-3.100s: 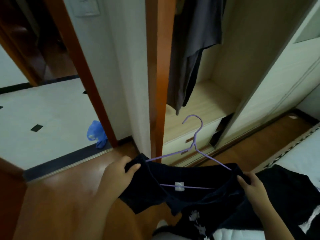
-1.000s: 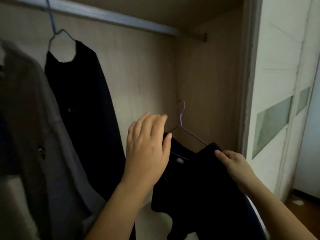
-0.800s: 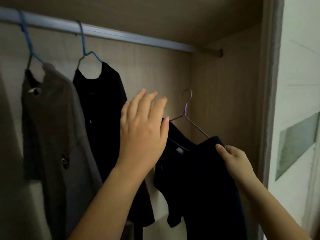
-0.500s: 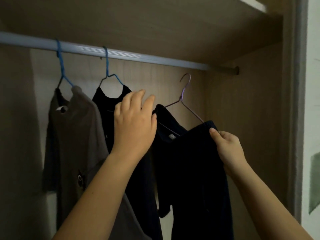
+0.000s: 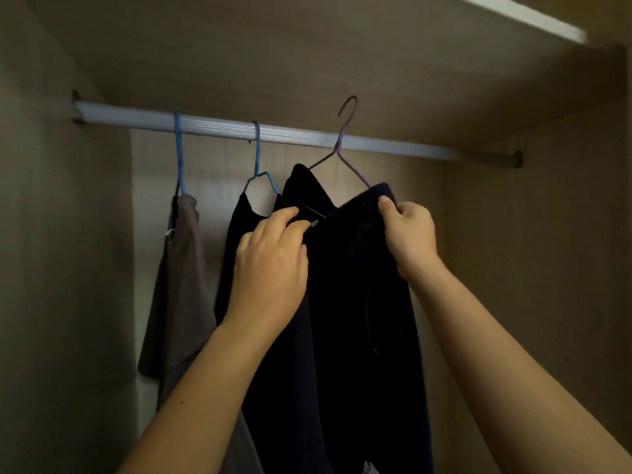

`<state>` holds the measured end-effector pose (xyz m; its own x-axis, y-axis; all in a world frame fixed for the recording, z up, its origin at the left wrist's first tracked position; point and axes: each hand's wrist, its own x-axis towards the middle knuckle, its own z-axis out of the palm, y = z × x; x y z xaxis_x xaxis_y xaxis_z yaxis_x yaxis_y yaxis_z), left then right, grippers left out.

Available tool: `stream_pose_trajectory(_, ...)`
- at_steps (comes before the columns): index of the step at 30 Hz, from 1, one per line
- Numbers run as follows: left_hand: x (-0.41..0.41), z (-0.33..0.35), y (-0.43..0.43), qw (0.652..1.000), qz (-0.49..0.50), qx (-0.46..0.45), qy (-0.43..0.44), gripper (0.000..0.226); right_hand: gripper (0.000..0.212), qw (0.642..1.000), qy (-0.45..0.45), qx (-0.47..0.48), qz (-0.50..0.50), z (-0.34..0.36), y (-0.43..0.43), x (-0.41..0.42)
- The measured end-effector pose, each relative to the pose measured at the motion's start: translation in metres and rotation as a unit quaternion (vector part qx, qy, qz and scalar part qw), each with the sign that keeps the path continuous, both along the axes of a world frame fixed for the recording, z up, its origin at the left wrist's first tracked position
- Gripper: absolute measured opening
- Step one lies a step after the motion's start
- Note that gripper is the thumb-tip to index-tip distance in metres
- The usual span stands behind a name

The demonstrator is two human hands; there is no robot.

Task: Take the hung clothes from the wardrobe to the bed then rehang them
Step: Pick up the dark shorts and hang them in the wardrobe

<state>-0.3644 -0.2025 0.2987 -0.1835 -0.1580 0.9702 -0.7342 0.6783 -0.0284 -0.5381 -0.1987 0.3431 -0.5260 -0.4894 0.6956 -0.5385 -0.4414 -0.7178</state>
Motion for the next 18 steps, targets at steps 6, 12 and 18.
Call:
stream_pose_trajectory(6, 0.012, -0.001, 0.009, 0.998, -0.029, 0.048, 0.023, 0.033, 0.043, 0.997, 0.038, 0.058, -0.029, -0.003, -0.019, 0.018)
stream_pose_trajectory(12, 0.019, 0.0, 0.018, 0.996, -0.025, 0.071, 0.04, 0.038, 0.034, 0.991, 0.07, 0.084, -0.074, -0.013, -0.022, 0.017)
stream_pose_trajectory(18, 0.019, -0.003, 0.023, 0.994, -0.029, 0.097, 0.04, 0.041, 0.032, 0.981, 0.123, 0.119, -0.09, -0.012, -0.021, 0.011)
